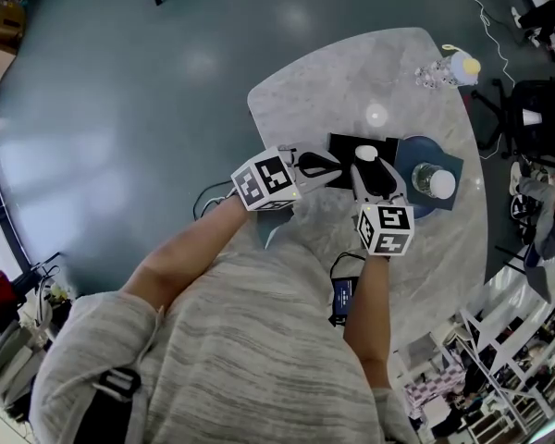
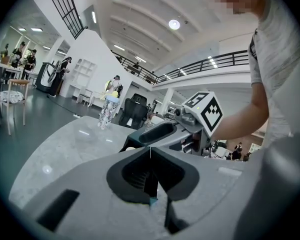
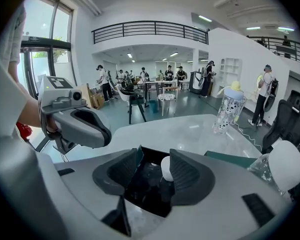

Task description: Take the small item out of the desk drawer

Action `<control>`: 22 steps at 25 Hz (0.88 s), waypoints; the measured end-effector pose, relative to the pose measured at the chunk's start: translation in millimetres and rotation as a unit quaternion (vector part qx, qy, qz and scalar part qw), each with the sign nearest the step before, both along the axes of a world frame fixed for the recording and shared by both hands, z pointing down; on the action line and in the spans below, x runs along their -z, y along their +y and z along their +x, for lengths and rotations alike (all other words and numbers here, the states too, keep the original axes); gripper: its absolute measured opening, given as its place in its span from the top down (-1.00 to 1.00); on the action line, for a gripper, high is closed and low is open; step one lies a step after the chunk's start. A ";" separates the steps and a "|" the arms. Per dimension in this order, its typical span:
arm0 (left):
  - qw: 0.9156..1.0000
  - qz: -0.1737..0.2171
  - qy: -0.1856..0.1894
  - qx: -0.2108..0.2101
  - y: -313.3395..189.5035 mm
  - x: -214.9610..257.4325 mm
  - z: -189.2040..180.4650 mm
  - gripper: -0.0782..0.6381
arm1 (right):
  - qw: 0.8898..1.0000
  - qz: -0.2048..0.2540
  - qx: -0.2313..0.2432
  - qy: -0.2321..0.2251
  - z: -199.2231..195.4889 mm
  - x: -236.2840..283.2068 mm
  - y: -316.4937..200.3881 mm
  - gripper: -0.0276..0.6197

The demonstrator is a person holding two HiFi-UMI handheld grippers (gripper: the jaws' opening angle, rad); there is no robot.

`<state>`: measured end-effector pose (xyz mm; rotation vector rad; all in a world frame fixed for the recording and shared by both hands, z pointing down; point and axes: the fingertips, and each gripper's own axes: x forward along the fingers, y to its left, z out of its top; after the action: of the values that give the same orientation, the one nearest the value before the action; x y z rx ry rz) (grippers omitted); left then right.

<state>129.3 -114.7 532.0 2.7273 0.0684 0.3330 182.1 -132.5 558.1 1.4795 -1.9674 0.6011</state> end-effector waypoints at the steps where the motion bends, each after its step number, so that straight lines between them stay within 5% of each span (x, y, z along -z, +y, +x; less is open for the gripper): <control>1: 1.000 -0.001 0.000 -0.001 0.5 -0.7 0.6 0.73 | 1.000 -0.003 -0.003 0.002 2.1 -2.4 -1.2 0.38; 22: 1.000 -0.010 -0.009 -0.018 9.4 -3.6 7.9 0.73 | 0.992 -0.110 -0.030 0.051 29.1 -58.1 -19.1 0.24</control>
<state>137.2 -105.2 535.6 2.7054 0.1151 0.3655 211.2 -151.6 616.1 1.4084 -1.7253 0.7288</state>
